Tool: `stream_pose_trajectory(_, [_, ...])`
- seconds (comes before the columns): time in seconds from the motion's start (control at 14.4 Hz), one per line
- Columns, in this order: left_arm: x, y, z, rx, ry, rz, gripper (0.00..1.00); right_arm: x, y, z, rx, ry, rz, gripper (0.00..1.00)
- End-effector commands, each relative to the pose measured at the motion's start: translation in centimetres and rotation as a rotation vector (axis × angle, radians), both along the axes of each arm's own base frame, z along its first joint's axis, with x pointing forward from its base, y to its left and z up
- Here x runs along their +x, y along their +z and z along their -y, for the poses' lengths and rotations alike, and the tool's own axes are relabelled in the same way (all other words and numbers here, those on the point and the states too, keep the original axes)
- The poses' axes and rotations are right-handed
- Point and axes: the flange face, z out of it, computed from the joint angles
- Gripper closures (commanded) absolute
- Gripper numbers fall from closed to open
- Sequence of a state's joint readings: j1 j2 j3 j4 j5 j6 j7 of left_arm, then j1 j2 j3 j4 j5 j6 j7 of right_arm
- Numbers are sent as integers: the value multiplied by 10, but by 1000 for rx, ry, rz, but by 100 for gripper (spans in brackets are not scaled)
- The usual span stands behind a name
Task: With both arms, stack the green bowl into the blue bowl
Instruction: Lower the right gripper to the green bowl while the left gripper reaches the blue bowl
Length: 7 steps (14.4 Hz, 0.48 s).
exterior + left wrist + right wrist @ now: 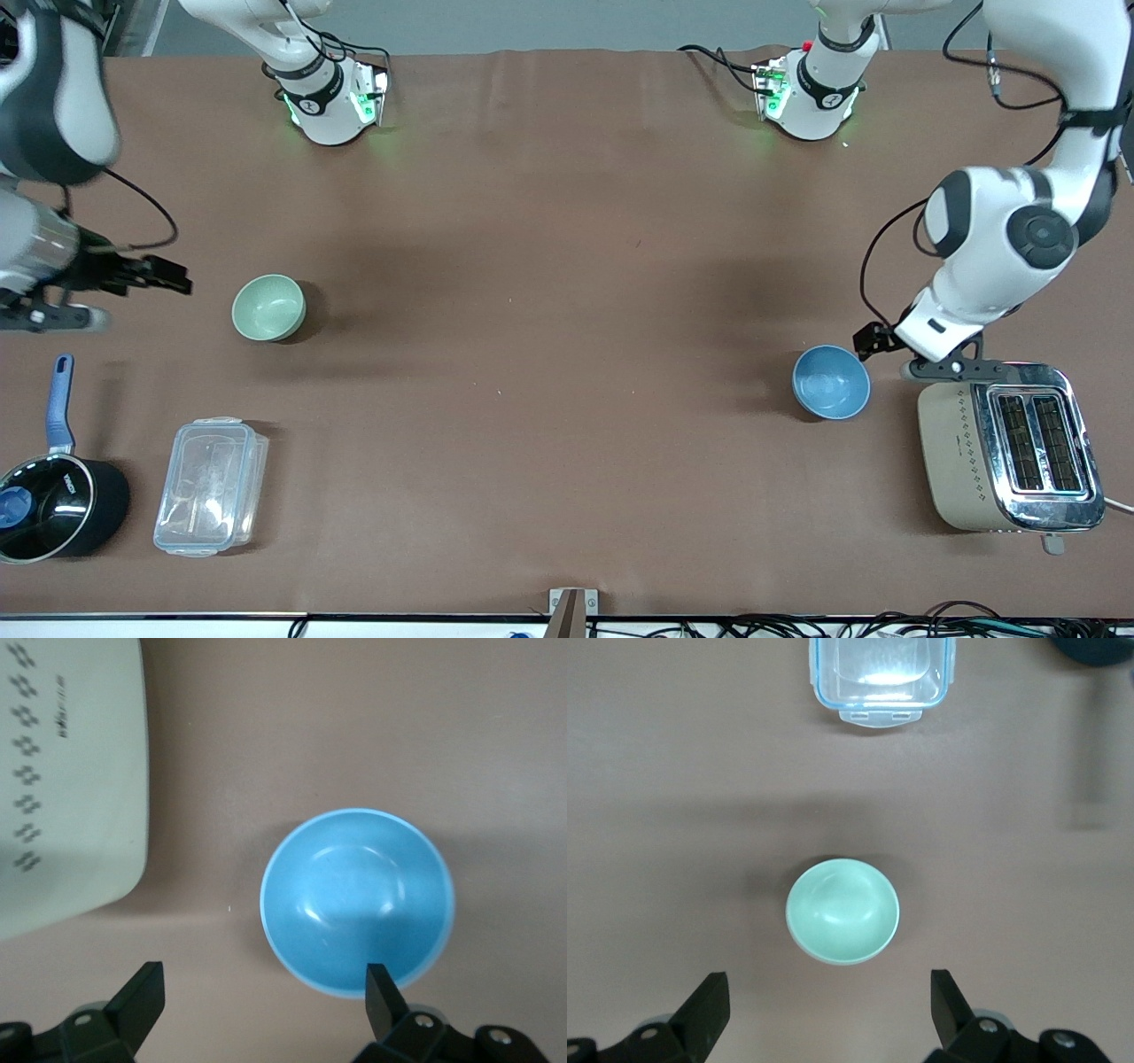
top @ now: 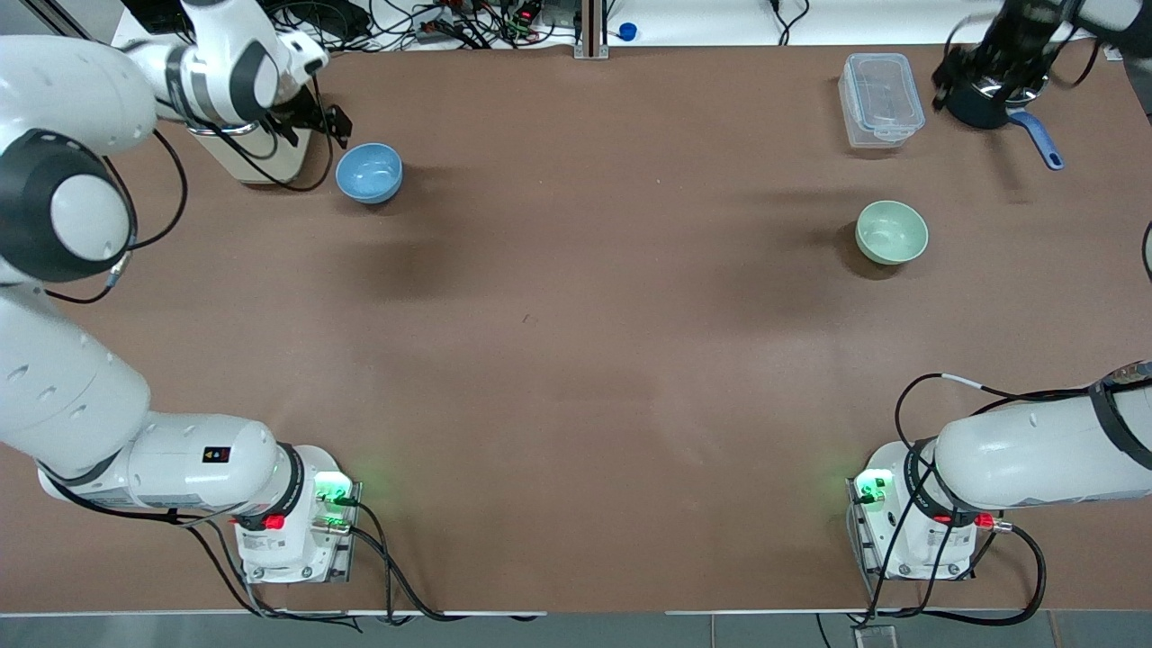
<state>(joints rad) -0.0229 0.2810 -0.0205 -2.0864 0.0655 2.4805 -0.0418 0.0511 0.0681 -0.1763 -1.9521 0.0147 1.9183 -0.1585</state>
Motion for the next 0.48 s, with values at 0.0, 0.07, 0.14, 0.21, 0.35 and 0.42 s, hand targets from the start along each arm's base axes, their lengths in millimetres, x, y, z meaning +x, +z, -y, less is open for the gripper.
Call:
stream_pose_trajectory(0.0, [5,-40,-7,10,-8,7,5,-43,-63,25,-4,52,42,0])
stream_pose_trajectory(0.07, [6,-50,-10,9,-4,10,5,-53,-84,32,-8,63,66,0])
stream_pose_trajectory(0.14, [6,-59,-13,7,3,7,6,-61,-102,38,-14,61,87,0])
stream_pose_trajectory(0.21, [6,-67,-14,6,2,6,10,-72,-120,42,-18,54,98,0])
stream_pose_trajectory(0.35, [6,-75,-14,4,4,9,25,-87,-155,40,-33,53,125,0])
stream_pose_trajectory(0.42, [6,-77,-13,4,0,5,41,-92,-170,39,-42,53,141,0])
